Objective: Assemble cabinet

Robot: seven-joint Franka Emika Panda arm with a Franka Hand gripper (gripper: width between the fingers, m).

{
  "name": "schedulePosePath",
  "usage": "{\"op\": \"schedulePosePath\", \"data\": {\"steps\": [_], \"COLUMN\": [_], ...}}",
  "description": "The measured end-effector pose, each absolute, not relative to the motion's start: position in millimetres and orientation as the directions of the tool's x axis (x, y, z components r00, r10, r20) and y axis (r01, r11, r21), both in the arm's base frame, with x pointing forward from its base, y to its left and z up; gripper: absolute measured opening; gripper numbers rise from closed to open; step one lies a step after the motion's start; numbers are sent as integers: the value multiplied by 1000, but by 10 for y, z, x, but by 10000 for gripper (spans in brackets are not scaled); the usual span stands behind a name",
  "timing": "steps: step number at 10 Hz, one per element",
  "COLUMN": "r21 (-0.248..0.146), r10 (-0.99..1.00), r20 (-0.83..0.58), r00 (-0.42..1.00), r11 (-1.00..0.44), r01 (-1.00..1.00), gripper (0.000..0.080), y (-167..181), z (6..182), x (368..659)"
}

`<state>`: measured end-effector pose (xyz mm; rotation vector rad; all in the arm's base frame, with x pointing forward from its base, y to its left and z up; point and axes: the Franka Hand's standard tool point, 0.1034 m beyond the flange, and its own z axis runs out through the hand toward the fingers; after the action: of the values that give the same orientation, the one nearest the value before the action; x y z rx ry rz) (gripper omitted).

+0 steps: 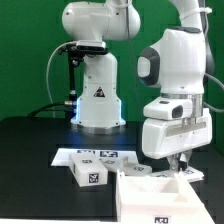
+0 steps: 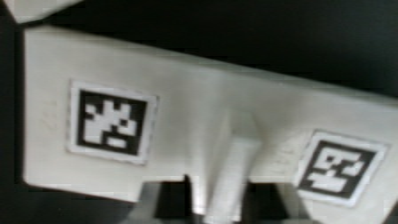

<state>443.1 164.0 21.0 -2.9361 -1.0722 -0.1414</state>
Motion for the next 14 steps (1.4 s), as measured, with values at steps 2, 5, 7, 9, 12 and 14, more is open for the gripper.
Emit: {"op": "schedulePosePath", "data": {"steps": [2, 5, 7, 9, 12, 14], "r21": [19, 12, 6, 4, -1, 37], "r10": [643, 759, 813, 796, 879, 938], "r20": [89, 40, 28, 39, 24, 39], "r00": [761, 649, 582, 604, 476, 345], "r11": [-765, -650, -582, -604, -476, -347], "r01": [644, 760, 813, 797, 879, 937], "gripper": [59, 59, 59, 61, 61, 61], "y": [1640, 1585, 1464, 1325, 1232, 1242], "z": [210, 446, 640, 643, 669, 744], "x": [4431, 4419, 4485, 4529, 4578, 4599]}}
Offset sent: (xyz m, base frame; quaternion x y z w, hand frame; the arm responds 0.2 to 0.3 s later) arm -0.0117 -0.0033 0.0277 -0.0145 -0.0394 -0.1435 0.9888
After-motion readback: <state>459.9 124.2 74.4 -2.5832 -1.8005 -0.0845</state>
